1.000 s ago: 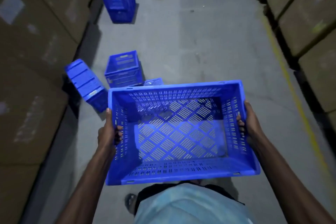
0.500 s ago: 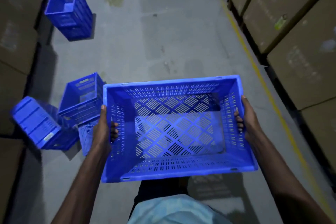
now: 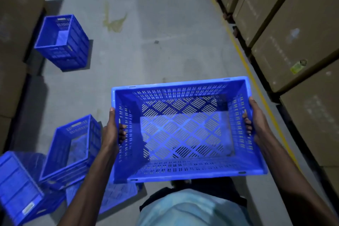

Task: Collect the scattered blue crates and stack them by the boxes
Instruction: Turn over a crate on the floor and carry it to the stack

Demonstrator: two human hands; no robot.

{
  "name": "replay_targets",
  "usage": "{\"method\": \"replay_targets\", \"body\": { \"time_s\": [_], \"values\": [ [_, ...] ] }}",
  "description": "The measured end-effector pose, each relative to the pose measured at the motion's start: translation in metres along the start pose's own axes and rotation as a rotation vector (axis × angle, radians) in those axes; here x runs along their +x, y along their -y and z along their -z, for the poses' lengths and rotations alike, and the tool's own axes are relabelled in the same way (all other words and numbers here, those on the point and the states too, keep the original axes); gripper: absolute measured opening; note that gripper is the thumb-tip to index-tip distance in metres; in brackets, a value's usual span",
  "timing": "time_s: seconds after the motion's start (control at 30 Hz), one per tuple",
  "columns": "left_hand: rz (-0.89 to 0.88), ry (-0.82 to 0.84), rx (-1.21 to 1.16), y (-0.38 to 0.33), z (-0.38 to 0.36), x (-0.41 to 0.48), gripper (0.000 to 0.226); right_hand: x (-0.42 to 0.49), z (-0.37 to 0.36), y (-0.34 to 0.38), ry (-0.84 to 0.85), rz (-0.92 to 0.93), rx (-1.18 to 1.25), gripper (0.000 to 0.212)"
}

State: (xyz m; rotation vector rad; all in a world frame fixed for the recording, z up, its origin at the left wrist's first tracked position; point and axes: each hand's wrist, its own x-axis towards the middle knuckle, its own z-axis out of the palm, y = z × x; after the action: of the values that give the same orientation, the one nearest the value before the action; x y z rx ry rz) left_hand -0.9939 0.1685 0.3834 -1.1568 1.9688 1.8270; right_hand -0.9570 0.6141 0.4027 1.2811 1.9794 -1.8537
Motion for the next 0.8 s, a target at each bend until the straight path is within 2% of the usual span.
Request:
{"method": "replay_targets", "body": {
  "time_s": [0.2, 0.37, 0.47, 0.63, 0.8],
  "values": [
    [0.044, -0.031, -0.034, -0.091, -0.051, 0.102, 0.081, 0.117, -0.068, 0.109, 0.060, -0.002, -0.035, 0.089],
    [0.048, -0.080, -0.070, -0.177, -0.104, 0.197, 0.078, 0.234, -0.142, 0.207, 0.139, 0.006, -0.074, 0.073],
    [0.070, -0.129, -0.107, -0.243, -0.130, 0.247, 0.078, 0.297, -0.191, 0.282, 0.167, -0.010, -0.100, 0.071],
    [0.098, -0.154, -0.188, -0.342, -0.147, 0.331, 0.079, 0.380, -0.283, 0.406, 0.246, 0.028, -0.159, 0.075],
    [0.124, -0.200, -0.273, -0.418, -0.147, 0.414, 0.080, 0.448, -0.391, 0.513, 0.322, 0.096, -0.243, 0.070]
  ]
}}
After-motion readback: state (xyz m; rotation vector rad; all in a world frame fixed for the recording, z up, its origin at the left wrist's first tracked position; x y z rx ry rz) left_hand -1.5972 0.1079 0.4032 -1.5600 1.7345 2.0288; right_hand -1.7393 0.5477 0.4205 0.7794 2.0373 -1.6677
